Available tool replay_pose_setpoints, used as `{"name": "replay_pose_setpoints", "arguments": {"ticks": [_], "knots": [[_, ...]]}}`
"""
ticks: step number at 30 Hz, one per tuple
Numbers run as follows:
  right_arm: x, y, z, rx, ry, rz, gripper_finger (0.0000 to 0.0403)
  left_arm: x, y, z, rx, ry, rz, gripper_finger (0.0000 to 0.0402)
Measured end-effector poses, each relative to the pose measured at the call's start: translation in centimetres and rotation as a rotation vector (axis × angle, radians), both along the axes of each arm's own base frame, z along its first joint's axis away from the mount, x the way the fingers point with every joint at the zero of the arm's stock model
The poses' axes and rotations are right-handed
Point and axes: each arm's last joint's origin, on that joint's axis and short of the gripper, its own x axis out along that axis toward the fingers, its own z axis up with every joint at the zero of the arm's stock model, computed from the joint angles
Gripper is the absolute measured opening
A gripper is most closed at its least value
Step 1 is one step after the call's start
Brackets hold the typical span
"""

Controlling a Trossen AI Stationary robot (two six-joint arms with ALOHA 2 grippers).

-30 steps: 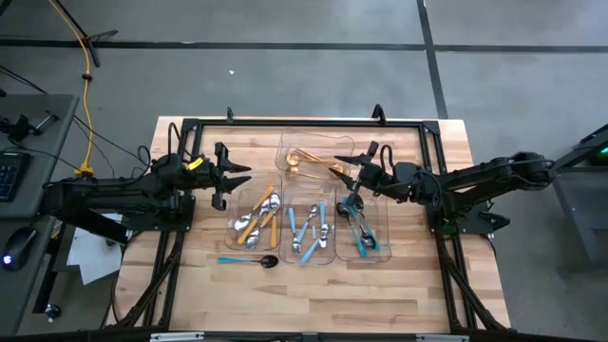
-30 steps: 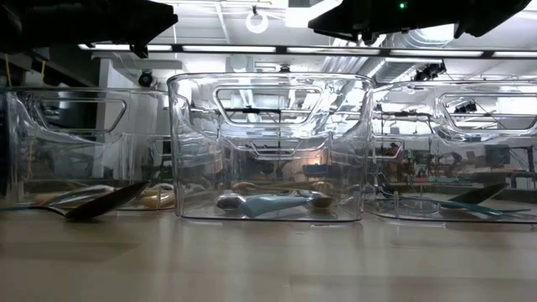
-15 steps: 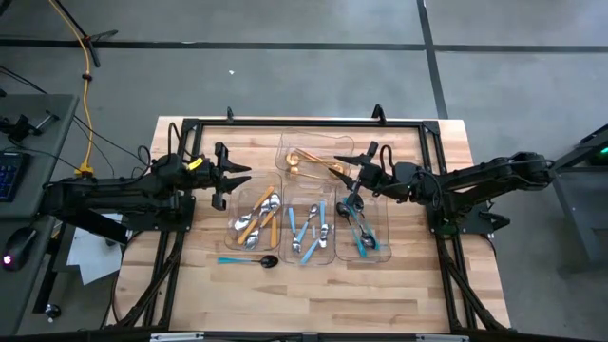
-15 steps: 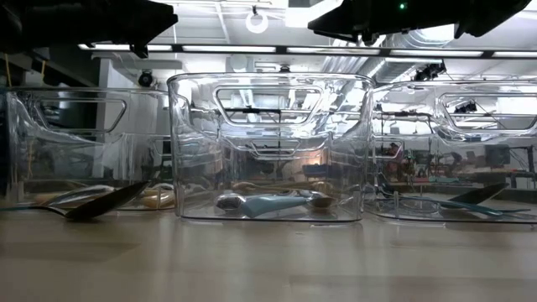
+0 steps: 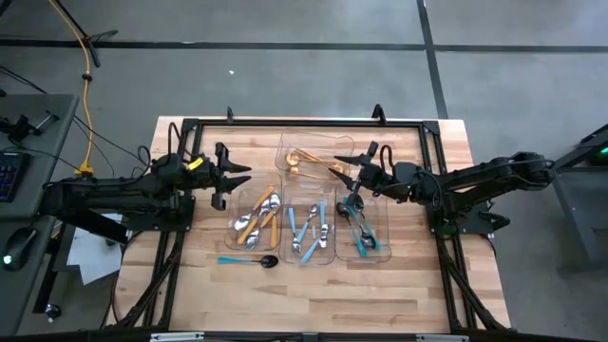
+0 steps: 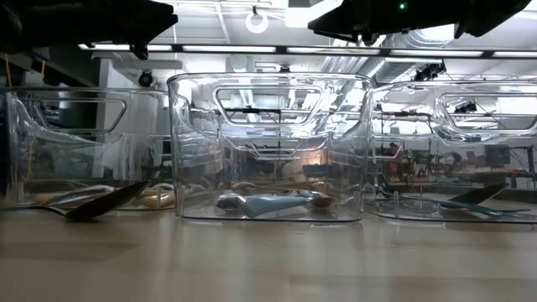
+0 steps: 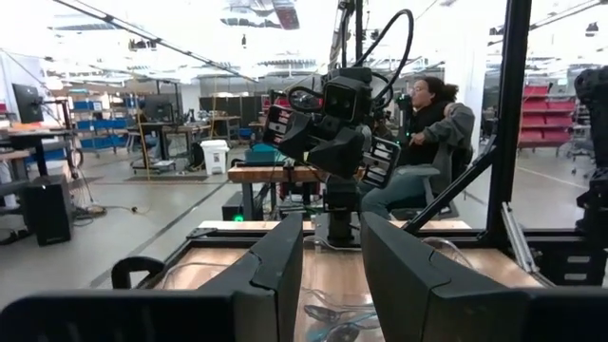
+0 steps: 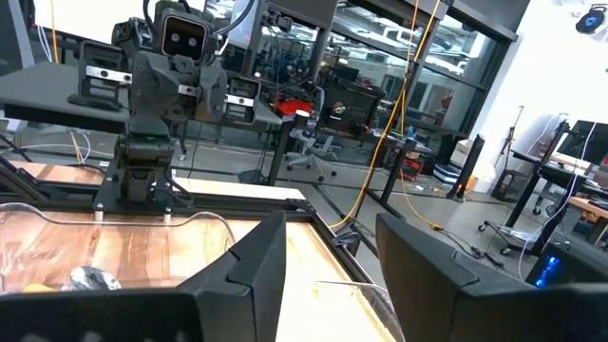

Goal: Sort silverware by color (type)
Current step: Put the blue spoon into the right transparent bin

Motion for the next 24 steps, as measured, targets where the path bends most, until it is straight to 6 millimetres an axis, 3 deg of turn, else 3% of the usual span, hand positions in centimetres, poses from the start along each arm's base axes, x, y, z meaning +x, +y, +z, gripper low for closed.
{"name": "replay_pose_setpoints", "arguments": {"ticks": [6,10,17,24], "knots": [[0.0,0.0,0.0,-0.001,0.005,0.0,0.0149,0.2,-0.3,1.2,-0.018,0.012,-0.027,0.0097],[0.0,0.0,-0.2,-0.001,0.024,0.0,0.0149,0.5,-1.4,2.4,-0.017,0.08,-0.154,0.0097],[0.0,0.0,-0.4,-0.002,0.047,0.0,0.0149,1.2,-5.3,3.5,0.036,0.161,-0.318,0.0097],[0.0,0.0,-0.7,-0.003,0.072,0.0,0.0149,1.8,-10.3,4.3,0.11,0.514,-0.28,0.0097]]}}
